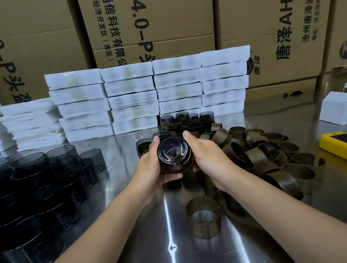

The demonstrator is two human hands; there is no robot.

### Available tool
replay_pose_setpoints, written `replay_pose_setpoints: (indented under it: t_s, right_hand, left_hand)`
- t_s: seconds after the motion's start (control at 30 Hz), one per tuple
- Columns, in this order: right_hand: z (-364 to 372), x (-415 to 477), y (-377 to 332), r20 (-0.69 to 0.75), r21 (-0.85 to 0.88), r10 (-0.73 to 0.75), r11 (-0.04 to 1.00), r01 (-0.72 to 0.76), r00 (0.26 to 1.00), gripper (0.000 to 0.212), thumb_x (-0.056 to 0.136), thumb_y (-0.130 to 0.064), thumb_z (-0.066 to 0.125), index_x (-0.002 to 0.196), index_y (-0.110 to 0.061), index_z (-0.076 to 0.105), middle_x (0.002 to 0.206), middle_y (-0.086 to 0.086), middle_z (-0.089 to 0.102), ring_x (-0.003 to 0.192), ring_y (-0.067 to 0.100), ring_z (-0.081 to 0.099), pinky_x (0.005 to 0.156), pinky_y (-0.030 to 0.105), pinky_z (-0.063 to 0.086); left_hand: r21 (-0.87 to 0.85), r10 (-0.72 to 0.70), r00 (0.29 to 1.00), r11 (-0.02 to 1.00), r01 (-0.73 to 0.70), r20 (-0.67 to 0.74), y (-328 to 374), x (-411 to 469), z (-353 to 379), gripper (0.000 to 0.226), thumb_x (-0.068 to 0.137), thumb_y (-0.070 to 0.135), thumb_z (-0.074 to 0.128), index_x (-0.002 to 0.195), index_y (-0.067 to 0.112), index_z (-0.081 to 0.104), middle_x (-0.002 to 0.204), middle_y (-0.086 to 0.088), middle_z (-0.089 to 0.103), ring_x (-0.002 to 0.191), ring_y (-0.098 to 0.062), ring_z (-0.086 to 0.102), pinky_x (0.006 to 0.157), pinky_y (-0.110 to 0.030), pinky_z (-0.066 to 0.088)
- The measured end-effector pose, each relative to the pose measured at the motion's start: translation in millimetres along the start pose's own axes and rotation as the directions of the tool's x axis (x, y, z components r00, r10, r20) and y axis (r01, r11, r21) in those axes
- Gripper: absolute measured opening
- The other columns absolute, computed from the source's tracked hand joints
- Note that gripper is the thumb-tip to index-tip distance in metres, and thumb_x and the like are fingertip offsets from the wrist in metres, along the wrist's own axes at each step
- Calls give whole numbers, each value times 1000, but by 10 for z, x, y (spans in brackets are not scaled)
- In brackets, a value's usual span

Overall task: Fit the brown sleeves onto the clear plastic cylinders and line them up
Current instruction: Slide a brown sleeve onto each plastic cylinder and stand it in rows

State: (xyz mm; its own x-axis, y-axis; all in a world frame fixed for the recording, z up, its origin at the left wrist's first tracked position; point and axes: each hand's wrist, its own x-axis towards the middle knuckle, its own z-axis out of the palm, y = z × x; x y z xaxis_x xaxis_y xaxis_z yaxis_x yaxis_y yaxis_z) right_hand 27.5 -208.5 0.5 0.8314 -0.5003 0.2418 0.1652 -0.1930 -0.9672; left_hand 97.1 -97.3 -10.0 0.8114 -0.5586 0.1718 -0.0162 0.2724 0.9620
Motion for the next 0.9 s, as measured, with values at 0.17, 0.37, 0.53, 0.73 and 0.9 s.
replay_pose_setpoints:
  t_s: [0.17,0.37,0.53,0.73,0.9]
  right_hand:
    - [6,-17,-18,15,3,-4,1000,4,1000,46,95,-51,42,72,-19,65,57,-9,57,45,2,49,42,13,39]
    - [39,-25,-5,9,33,-17,999,17,1000,34,97,-48,37,98,-28,65,92,-5,66,78,7,61,53,19,48]
    - [-36,-17,-33,-79,87,25,996,-18,997,25,98,-45,39,86,-35,58,91,-10,58,76,10,59,55,21,48]
    - [-24,-11,-14,-73,50,-20,998,24,997,23,98,-43,39,87,-35,58,85,-10,58,69,7,57,52,20,45]
    - [-15,-9,2,-62,22,-30,999,31,998,22,98,-42,40,92,-32,58,81,-9,56,64,5,55,52,19,45]
  left_hand:
    - [15,-11,1000,1000,10,10,14,1,-22,50,94,54,42,71,29,79,77,-4,75,64,-13,71,46,-23,52]
    - [126,233,952,969,-211,-200,129,80,-96,17,96,31,54,90,21,67,69,9,72,59,-3,67,46,-21,52]
    - [666,550,808,687,-293,-212,41,165,-454,8,89,27,67,95,23,68,56,6,53,50,1,49,52,-11,39]
    - [822,573,785,548,-153,-236,-66,234,-681,21,84,31,73,97,15,77,75,5,61,77,-16,58,69,-23,41]
    - [880,535,830,458,-127,-158,-125,273,-694,17,81,24,77,90,11,77,80,2,52,82,-18,53,74,-25,37]
